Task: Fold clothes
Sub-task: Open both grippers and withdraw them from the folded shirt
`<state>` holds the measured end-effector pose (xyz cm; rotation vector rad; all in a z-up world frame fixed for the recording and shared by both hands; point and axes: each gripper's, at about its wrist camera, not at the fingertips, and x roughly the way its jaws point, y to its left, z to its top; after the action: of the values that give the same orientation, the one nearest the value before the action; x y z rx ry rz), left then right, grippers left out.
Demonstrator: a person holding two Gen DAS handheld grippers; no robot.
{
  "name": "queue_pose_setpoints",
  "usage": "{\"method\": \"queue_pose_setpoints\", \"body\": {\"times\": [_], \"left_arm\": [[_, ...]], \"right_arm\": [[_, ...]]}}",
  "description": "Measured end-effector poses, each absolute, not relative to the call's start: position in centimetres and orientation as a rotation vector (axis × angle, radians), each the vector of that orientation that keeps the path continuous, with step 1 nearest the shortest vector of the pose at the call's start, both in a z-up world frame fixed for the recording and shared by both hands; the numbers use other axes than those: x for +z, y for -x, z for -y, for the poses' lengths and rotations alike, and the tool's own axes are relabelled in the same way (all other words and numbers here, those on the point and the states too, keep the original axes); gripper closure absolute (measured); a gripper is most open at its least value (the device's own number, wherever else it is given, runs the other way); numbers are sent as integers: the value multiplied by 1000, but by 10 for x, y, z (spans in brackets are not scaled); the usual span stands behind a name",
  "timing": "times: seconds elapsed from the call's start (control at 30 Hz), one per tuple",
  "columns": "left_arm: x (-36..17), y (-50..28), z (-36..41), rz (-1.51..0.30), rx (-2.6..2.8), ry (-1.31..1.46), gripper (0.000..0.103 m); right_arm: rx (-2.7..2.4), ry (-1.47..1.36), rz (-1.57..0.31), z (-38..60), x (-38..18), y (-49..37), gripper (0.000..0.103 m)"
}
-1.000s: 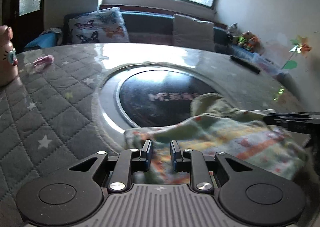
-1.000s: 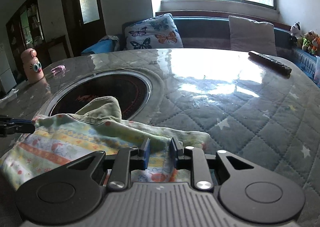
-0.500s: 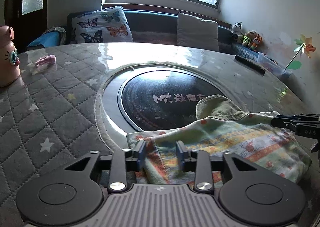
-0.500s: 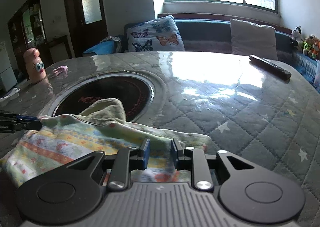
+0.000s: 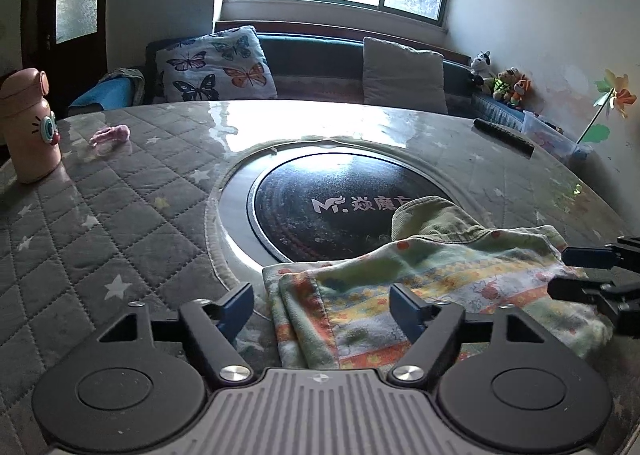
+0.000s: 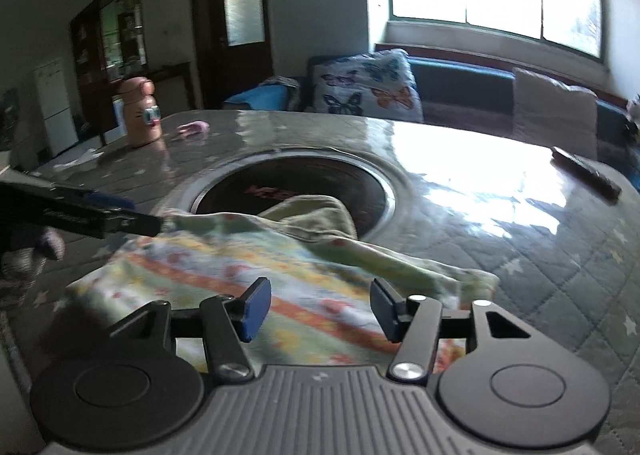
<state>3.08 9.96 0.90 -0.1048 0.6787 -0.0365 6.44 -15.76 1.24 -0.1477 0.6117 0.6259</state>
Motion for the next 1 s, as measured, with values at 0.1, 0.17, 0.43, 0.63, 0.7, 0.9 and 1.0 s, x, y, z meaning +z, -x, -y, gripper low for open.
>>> {"method": "queue_pose_setpoints", "body": {"times": [0.1,0.17,0.43,0.63,0.7,0.9,1.0], "left_arm": [[9,-27,-99,-673,-33,103,14],[10,-25,-100,-669,-28,102,11],[14,-15,-108,-633,9,123,0],[16,-10,-112,-623,10,144,0],[17,-9,-111,-622,7,141,0],[18,-5,-112,-623,17,154,0],[19,-4,-114,-628,30,157,0]], "right_arm": [[650,164,-599,150,15,-55,30],[664,170,-596,145,16,-51,28],[712,206,-564,128,20,-31,13],[747,244,-499,116,26,-15,0],[758,256,-483,112,26,-11,0],[817,278,-481,98,24,-1,0],[863,310,-492,88,23,4,0]]}}
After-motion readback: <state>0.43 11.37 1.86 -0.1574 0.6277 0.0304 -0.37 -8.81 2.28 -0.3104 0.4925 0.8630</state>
